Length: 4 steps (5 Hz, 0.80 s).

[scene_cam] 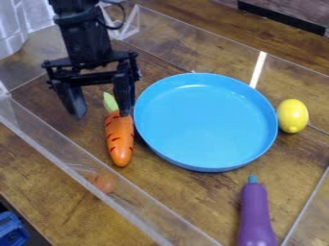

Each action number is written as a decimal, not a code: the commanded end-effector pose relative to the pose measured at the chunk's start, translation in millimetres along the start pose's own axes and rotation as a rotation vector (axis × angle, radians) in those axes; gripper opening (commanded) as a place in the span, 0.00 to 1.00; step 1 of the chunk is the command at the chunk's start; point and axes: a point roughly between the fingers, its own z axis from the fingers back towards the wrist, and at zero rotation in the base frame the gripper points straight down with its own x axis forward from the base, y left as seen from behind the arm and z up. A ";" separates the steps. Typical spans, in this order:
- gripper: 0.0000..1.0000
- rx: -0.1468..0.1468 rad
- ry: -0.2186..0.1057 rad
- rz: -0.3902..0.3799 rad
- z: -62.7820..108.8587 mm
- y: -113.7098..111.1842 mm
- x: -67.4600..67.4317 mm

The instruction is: Move the carrot to the left side

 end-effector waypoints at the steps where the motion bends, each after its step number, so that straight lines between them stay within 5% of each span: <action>1: 1.00 -0.022 -0.082 0.047 17.1 -5.9 6.5; 2: 1.00 -0.021 -0.089 0.086 15.2 -9.5 6.7; 4: 1.00 -0.006 -0.067 -0.007 -13.4 -14.1 2.2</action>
